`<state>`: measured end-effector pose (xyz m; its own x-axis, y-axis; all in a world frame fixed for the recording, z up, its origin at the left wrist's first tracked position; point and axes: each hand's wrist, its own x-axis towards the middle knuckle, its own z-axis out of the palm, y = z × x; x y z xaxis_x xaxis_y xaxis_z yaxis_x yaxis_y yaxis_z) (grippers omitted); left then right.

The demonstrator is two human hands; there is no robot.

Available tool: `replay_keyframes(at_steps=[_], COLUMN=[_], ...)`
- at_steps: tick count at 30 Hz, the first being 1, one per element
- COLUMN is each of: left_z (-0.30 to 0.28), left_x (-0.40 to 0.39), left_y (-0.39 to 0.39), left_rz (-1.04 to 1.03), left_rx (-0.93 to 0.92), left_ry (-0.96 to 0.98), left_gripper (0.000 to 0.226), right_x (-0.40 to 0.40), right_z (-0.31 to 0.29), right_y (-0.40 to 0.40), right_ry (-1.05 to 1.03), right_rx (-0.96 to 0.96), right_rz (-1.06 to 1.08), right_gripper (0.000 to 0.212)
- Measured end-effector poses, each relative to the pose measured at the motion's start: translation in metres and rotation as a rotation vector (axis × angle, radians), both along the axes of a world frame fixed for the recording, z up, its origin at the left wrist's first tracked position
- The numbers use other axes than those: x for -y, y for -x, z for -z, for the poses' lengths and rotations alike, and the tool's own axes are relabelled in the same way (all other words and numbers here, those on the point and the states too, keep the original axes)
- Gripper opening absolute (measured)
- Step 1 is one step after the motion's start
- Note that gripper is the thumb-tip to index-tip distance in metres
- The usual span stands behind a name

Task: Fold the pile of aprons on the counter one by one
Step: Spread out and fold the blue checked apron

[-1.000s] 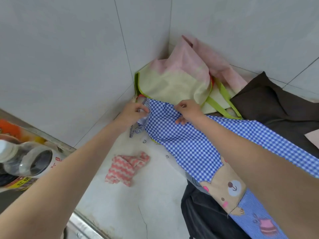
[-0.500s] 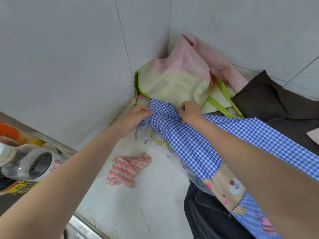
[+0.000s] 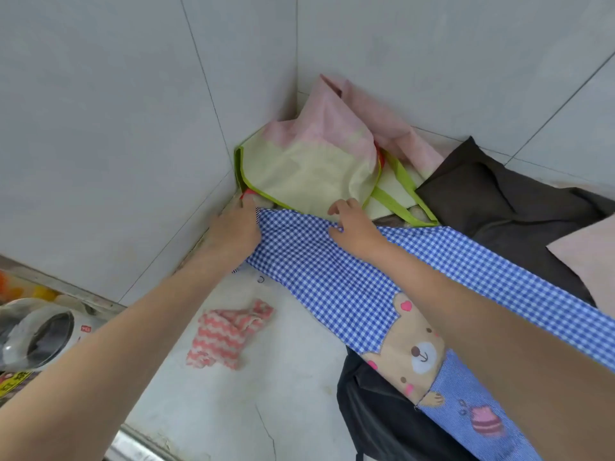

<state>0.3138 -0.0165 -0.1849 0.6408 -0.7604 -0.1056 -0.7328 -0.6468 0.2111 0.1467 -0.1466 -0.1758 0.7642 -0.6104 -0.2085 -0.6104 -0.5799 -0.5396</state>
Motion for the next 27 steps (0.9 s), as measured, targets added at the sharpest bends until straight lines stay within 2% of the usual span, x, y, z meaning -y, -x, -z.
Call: replay_keyframes(at_steps=[1,2,3,4,6,9,12,15,17,20,24,26,27], left_z=[-0.007,-0.015,-0.019,-0.024,-0.021,-0.011,-0.006,-0.005,-0.005,-0.006,-0.009,-0.018,-0.025], left_x=[0.008,0.015,0.026,0.037,0.057,0.086,0.106,0.121,0.127,0.138,0.145,0.148,0.146], left_y=[0.011,0.024,0.037,0.051,0.077,0.111,0.129,0.137,0.138,0.138,0.140,0.143,0.150], left_rz=[0.070,0.157,0.264,0.371,0.568,0.698,0.683,0.600,0.478,0.378,0.410,0.433,0.471], left_rx=[0.198,0.318,0.340,0.280,0.020,-0.318,-0.473,-0.401,-0.353,-0.342,-0.306,-0.242,-0.150], left_ry=[-0.021,-0.009,0.032,0.058,0.056,-0.015,0.012,0.031,0.022,-0.054,-0.153,-0.095,-0.026], left_gripper=[0.035,0.038,0.039,0.040,0.042,0.044,0.045,0.028,0.015,0.016,0.007,0.008,0.013], right_x=[0.006,0.012,0.020,0.029,0.044,0.063,0.076,0.084,0.086,0.087,0.089,0.094,0.096], right_z=[-0.004,-0.006,-0.009,-0.012,-0.021,-0.029,-0.027,-0.020,-0.016,-0.013,-0.017,-0.024,-0.028], right_y=[0.012,0.023,0.038,0.051,0.081,0.127,0.156,0.163,0.158,0.150,0.156,0.168,0.175], right_ry=[0.035,0.081,0.130,0.170,0.198,0.119,0.060,0.045,0.065,0.042,-0.107,-0.130,-0.146], right_rx=[0.005,0.007,-0.005,-0.026,-0.106,-0.287,-0.293,-0.121,-0.102,-0.093,-0.105,-0.146,-0.169], right_rz=[0.011,0.032,0.073,0.110,0.154,0.165,0.214,0.351,0.386,0.398,0.340,0.278,0.249], right_gripper=[0.034,0.033,0.033,0.033,0.035,0.034,0.023,0.012,0.008,0.007,0.025,0.037,0.039])
